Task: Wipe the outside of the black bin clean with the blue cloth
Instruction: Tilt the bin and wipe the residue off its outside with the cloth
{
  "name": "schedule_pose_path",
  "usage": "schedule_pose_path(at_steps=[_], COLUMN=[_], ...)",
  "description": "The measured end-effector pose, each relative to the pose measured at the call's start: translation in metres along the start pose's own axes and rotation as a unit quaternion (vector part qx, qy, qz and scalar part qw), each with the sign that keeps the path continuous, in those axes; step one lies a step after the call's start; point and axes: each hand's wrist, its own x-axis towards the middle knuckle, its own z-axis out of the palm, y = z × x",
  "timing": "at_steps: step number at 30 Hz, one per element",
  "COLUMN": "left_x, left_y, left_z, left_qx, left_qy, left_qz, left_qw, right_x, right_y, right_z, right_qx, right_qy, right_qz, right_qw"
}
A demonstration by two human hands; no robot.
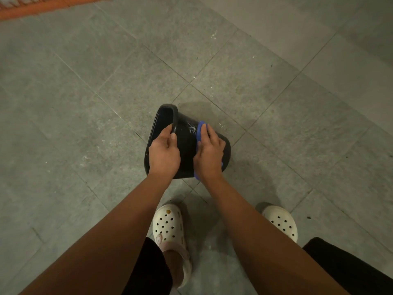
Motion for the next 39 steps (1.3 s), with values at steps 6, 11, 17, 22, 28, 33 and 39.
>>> schedule_pose_path(at_steps=[6,11,17,22,28,33,39], left_x=[0.001,-0.001,0.000,-0.005,-0.009,-0.009,-0.011], left_y=[-0.003,-0.005,-0.004,-0.006,-0.005,-0.004,-0.008], left_z=[0.001,0.003,0.002,0.004,0.003,0.002,0.000], left_qx=[0.000,0.011,0.012,0.009,-0.002,-0.027,-0.032], left_qy=[-0.024,-0.004,-0.029,-0.021,-0.040,-0.046,-0.047], left_qz=[0.021,0.035,0.037,0.056,0.054,0.065,0.043], left_qw=[0.999,0.999,0.999,0.998,0.998,0.996,0.997], right_x=[-0.023,0.008,-0.010,0.004,0.009,-0.001,0.020], right_y=[-0.014,-0.007,-0.012,-0.010,-0.005,-0.020,0.005], right_z=[0.011,-0.004,-0.002,-0.008,-0.012,-0.007,-0.016], right_qx=[0.034,-0.002,0.018,0.011,0.032,0.049,0.019], right_qy=[0.037,-0.004,0.039,0.023,0.013,0.042,-0.010], right_qz=[-0.033,-0.063,0.007,-0.058,0.048,-0.045,-0.006], right_qw=[0.998,0.998,0.999,0.998,0.998,0.997,1.000])
